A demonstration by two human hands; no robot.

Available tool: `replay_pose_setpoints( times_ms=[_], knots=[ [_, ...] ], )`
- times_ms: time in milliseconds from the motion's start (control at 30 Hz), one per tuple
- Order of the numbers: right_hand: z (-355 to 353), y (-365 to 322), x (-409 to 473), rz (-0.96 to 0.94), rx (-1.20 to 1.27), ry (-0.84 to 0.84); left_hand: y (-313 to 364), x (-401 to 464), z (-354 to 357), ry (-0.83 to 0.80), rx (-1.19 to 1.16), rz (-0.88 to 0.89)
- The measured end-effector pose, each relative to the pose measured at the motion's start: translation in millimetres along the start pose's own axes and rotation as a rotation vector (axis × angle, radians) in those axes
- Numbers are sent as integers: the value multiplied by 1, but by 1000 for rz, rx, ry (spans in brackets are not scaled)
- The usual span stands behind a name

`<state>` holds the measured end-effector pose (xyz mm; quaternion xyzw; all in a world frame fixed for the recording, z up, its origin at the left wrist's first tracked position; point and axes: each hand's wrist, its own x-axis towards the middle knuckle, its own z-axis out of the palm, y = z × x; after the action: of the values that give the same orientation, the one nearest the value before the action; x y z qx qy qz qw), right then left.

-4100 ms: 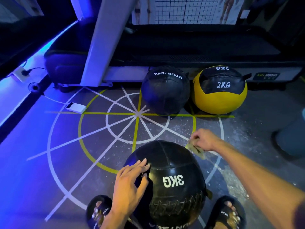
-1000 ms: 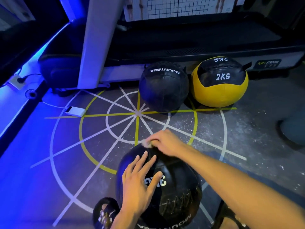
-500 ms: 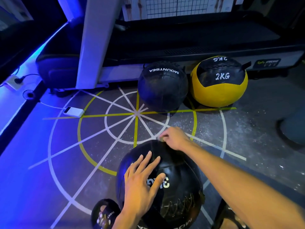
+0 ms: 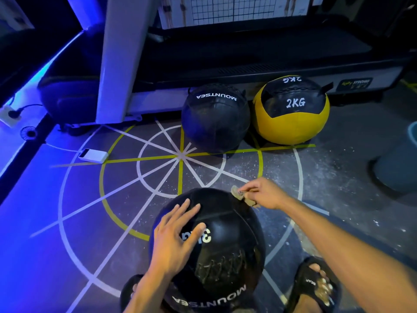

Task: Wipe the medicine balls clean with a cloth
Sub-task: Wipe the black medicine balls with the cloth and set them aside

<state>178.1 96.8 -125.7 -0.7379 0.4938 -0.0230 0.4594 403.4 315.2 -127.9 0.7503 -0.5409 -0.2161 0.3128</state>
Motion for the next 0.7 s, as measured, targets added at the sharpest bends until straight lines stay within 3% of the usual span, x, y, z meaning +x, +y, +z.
replay_pose_setpoints(
  times_ms=[167,267,367,500,567,700],
  knots=[
    [12,-13,-21,-144,157,65,-4,7,-6,-42,-11,5],
    [35,-19,-31,-254,91,115,-8,9,-7,-39,-32,-6],
    [38,-6,-60,-260,177,7,-14,11,-12,-39,-80,-24],
    [7,16,-78,-110,152,-197,-15,20,-16,-73,-109,-39],
    [3,11,-71,-88,176,-138,-12,22,-14,-90,-101,-30],
    [30,-15,-37,-157,157,138,-8,24,-11,-98,-76,-19]
  ],
)
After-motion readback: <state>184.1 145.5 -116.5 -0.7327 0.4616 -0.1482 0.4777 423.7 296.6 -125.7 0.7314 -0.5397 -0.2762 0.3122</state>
